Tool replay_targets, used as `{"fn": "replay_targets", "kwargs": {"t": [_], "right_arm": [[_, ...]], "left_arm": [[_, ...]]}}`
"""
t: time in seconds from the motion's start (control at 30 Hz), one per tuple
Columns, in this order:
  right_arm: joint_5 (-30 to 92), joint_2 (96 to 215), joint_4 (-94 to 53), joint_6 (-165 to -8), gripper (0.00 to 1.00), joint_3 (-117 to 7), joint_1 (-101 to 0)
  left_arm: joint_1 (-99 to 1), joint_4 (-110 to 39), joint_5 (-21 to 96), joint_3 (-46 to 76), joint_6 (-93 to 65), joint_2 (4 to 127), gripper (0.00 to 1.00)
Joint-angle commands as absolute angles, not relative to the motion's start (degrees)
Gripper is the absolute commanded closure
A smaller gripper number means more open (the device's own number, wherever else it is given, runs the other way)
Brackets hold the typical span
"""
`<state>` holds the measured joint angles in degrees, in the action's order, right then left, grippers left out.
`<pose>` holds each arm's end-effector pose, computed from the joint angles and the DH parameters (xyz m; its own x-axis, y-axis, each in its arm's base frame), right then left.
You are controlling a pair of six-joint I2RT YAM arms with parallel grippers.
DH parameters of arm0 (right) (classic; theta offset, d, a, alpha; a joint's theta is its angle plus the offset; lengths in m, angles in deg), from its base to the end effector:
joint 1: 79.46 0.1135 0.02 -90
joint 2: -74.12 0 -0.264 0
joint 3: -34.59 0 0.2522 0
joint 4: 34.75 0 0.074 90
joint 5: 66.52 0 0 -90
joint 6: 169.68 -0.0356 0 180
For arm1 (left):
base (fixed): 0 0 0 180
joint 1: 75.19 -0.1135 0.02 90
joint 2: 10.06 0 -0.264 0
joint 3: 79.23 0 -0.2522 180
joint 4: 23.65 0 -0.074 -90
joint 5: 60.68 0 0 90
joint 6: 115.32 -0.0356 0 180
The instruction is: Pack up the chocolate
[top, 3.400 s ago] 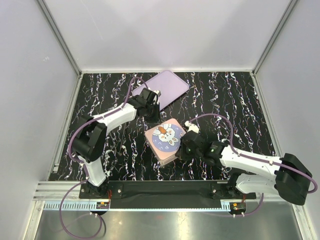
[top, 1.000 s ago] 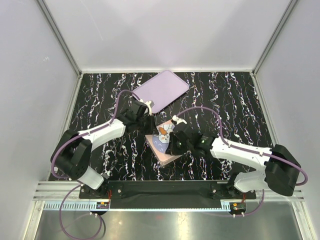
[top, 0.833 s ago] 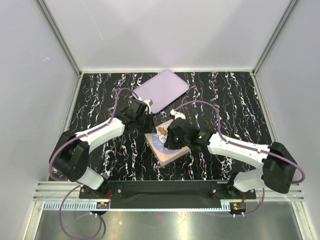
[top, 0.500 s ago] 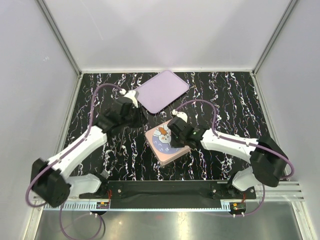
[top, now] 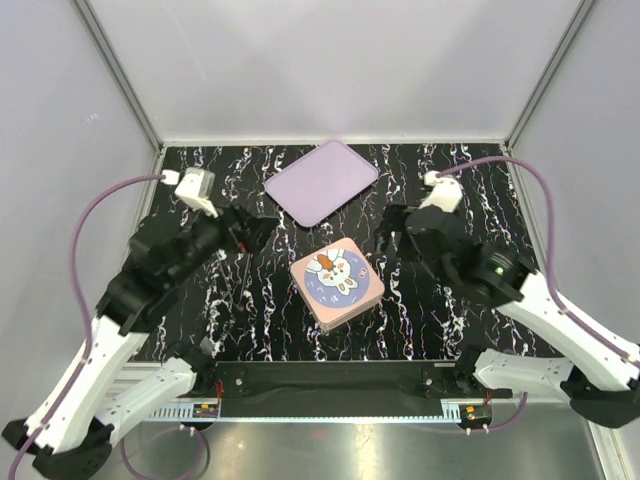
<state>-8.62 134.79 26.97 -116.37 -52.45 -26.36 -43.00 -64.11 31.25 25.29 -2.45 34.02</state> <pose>0.1362 0.1499 0.3954 -0.5278 0.1400 -0.8377 -0.1270 0.9622 0.2408 0.1295 -0.0830 0.4113 -0.3406 -0.2445 -0.9078 0.4647 0.7956 -0.3887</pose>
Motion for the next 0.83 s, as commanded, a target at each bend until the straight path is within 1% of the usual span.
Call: {"fn": "replay_targets", "kwargs": {"t": [0.0,0.17,0.33,0.43,0.63,0.8], "right_arm": [[-19.14,132.58,35.25,-117.03,0.00,-54.15,-26.64],[-21.26,126.34,36.40,-120.19,0.00,-52.13,-26.64],[-16.69,117.13,27.36,-120.21,0.00,-44.49,-26.64],[-15.54,113.86,25.15,-118.71,0.00,-42.37,-26.64],[-17.39,113.23,27.26,-117.83,0.00,-43.77,-26.64],[-16.95,115.78,28.31,-118.09,0.00,-45.00,-26.64]], "left_arm": [[-43.11,-60.71,34.15,25.04,-4.40,30.30,0.01],[-43.11,-59.83,34.41,27.50,-3.61,26.86,0.01],[-43.02,-61.14,34.42,28.99,-3.26,25.98,0.01],[-43.11,-61.76,34.41,29.52,-3.17,26.07,0.01],[-43.11,-62.46,34.24,29.79,-3.08,25.80,0.01],[-43.11,-61.76,34.06,29.96,-2.65,25.36,0.01]]}}
